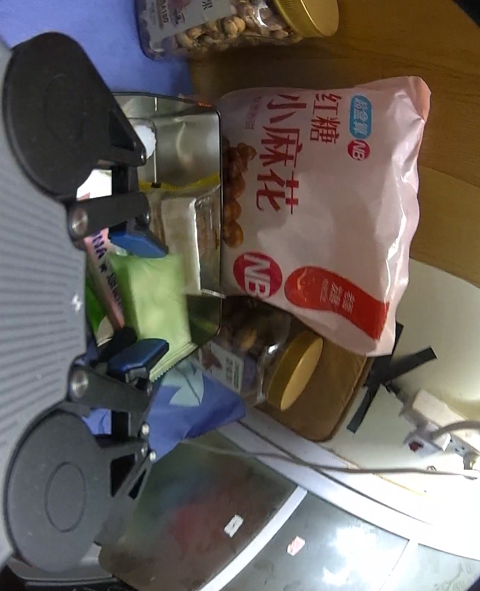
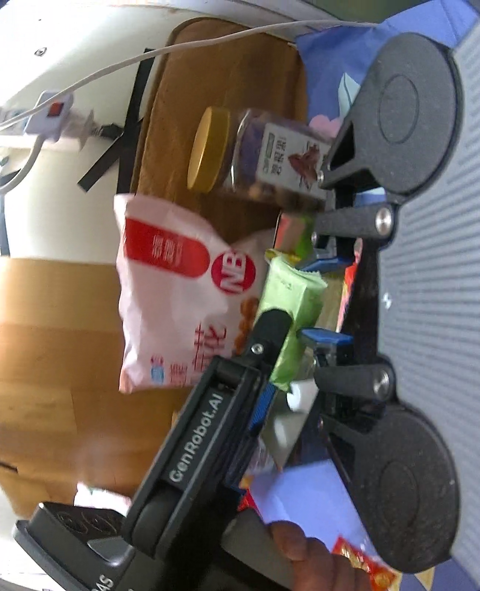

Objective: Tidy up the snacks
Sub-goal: 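Reach the left gripper to the green pickle bag and grasp it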

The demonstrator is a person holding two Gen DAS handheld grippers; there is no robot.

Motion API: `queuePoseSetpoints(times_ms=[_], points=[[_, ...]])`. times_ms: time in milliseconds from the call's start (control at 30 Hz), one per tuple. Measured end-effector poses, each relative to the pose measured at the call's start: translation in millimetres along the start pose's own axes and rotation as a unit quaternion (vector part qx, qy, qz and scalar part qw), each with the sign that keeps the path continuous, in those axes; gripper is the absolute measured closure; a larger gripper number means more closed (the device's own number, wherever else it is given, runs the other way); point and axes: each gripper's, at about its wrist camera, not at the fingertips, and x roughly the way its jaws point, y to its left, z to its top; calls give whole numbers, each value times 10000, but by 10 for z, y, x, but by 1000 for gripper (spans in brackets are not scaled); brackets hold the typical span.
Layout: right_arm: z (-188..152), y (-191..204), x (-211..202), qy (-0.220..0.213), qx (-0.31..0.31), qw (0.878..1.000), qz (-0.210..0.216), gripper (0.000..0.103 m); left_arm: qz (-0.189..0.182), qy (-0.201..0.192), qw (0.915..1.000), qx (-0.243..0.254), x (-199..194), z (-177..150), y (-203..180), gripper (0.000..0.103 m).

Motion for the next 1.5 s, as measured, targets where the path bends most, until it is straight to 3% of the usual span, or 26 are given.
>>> queuePoseSetpoints(times_ms=[167,300,433,500,600,700,800,933,1000,1067,1100,1200,1333,1500], points=[[-19,-144,-153,-141,406,9991,-30,67,-81,-51,9999,-118,-237,-85,93,53],[-221,-359,-501,-12,1115,9929,402,67,-258,-122,9996,-82,-670,-410,174,40],[-575,-446,-613,653,2064,9687,1213,66,-157,190,9992,-317,-856,-809,322,36],[-705,-369,-632,853,2252,9609,1371,66,-25,311,9982,-508,-884,-963,419,34],[-676,-124,-656,876,1926,9672,1404,65,104,399,9945,-958,-948,-1145,575,34],[-489,117,-557,878,1647,9666,1757,65,-18,280,9912,-1292,-1135,-1297,671,34],[-343,320,-277,1164,1393,9654,1872,65,-2,93,9910,-1333,-1370,-1431,701,35],[-335,543,74,1756,1350,9542,2012,65,111,-82,9903,-1383,-1659,-1578,785,34],[-345,660,86,1777,1275,9537,2066,74,245,-156,9898,-1395,-1798,-1650,838,33],[-338,755,-38,1674,1216,9531,2209,79,363,-233,9892,-1398,-1908,-1710,880,29],[-332,822,-125,1557,1141,9535,2315,87,411,-279,9886,-1422,-1965,-1746,908,26],[-320,1053,-514,1209,683,9584,2494,92,398,-350,9864,-1558,-2090,-1831,983,26],[-451,1158,-951,1033,604,9603,2521,93,300,-425,9851,-1641,-2199,-1907,1007,26],[-785,1052,-1296,1253,1051,9603,2261,88,61,-282,9889,-1456,-2191,-1967,884,26]])
